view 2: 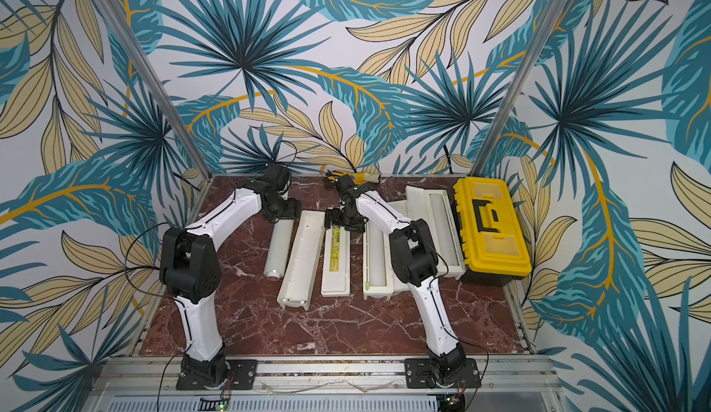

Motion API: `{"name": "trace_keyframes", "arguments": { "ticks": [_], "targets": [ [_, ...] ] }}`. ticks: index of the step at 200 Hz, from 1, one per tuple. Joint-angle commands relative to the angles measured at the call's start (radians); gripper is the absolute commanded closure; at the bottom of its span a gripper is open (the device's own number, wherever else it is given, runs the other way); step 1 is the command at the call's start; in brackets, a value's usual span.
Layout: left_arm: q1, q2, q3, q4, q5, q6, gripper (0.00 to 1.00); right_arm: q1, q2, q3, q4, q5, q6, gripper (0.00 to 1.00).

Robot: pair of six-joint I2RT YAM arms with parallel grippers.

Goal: Put plastic wrap rolls into dispensers
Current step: Place the lid at the center of the board.

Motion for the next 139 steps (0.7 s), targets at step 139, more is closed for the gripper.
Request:
{"name": "trace_keyframes", "arguments": {
  "ticks": [139],
  "targets": [
    [0.027,0.161,-0.062,-0.022,-0.013,0.058,0.23,-0.002,-0.179,-0.125,0.086,-0.071,-0.085,0.01]
  ]
}}
